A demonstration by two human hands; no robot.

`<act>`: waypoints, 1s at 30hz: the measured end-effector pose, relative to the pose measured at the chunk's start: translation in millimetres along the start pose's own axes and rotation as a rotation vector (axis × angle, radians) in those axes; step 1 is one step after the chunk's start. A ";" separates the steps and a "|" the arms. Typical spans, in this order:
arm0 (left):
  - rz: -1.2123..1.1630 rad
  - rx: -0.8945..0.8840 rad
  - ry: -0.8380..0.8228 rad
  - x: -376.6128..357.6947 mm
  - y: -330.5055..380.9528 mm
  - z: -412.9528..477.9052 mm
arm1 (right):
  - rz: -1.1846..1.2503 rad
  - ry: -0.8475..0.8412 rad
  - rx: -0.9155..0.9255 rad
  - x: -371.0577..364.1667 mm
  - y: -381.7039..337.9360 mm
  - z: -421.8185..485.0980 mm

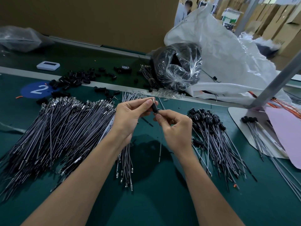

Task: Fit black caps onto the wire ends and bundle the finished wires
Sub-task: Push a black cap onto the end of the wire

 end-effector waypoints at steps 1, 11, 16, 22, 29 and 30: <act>-0.004 0.004 0.002 0.1 -0.4 0.0 | -0.015 0.005 0.010 -0.1 -0.4 -0.4; -0.036 0.075 0.003 0.5 -4.6 0.4 | -0.186 0.141 0.176 4.9 -10.9 -5.0; -0.017 0.058 -0.002 0.2 -1.6 -0.9 | -0.133 0.066 0.119 -0.1 -5.1 -3.6; -0.047 0.052 -0.011 -1.3 -1.6 -0.7 | -0.137 0.068 0.130 0.8 -6.6 -4.7; -0.052 0.052 -0.037 0.6 -2.9 1.0 | -0.163 0.078 0.147 1.9 -8.1 -4.9; -0.038 0.041 -0.043 0.8 -2.2 1.3 | -0.162 0.066 0.140 1.2 -7.7 -4.9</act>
Point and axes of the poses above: each hand's wrist, its own z-axis towards the middle knuckle, its own x-axis out of the back of the hand, y = z × x, the point moved 7 cm from there along z, towards the middle knuckle, and after that the axes turned 1 degree about y, right-handed, at the moved point
